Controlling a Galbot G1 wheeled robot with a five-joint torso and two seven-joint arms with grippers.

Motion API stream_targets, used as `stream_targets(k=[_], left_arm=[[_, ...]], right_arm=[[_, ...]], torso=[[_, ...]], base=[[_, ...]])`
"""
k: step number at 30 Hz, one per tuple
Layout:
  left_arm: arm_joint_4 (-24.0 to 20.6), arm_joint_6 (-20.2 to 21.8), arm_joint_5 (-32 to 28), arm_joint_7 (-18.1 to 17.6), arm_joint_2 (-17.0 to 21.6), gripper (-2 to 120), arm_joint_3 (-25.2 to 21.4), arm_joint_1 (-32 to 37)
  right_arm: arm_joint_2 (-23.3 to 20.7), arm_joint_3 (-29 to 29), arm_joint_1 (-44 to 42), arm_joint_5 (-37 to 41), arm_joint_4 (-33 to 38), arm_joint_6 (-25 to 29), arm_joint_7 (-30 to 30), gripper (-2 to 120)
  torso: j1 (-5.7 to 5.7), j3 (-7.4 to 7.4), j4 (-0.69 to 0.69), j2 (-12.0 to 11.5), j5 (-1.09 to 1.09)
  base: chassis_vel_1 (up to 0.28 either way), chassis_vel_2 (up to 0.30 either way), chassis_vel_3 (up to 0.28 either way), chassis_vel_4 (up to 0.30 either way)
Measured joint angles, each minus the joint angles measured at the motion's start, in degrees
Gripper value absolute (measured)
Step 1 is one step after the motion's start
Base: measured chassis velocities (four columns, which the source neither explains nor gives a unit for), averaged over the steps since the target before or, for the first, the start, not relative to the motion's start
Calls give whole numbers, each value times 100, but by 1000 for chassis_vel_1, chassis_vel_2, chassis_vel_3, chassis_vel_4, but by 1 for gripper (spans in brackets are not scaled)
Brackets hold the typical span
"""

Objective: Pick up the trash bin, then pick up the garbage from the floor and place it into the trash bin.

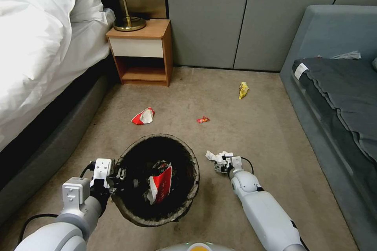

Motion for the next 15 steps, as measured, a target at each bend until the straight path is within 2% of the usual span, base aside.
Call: stream_targets(k=[2, 5, 7, 9, 11, 14, 15], left_arm=[[0, 0, 2, 0, 2, 1, 0, -2], [0, 0, 7, 16, 3, 1, 0, -9], [0, 0, 11, 23, 3, 1, 2, -11], [0, 0, 29, 55, 4, 1, 8, -18], [0, 0, 31, 61, 4, 1, 10, -20], [0, 0, 36, 72, 10, 1, 13, -24], [0, 0, 36, 72, 10, 1, 13, -24]], right_arm=[[-4, 1, -4, 0, 1, 1, -11, 82], [-9, 3, -14, 0, 7, 5, -24, 65], [-9, 3, -16, 0, 8, 7, -25, 64], [-9, 4, -20, -3, 10, 12, -34, 53], [-8, 4, -21, -6, 10, 15, -35, 50], [-8, 12, -30, -26, 9, 32, -41, 34], [-8, 12, -30, -26, 9, 32, -41, 34]], torso=[[0, 0, 0, 0, 0], [0, 0, 0, 0, 0], [0, 0, 0, 0, 0], [0, 0, 0, 0, 0], [0, 0, 0, 0, 0], [0, 0, 0, 0, 0], [0, 0, 0, 0, 0]], base=[[0, 0, 0, 0], [0, 0, 0, 0], [0, 0, 0, 0], [0, 0, 0, 0], [0, 0, 0, 0], [0, 0, 0, 0], [0, 0, 0, 0]])
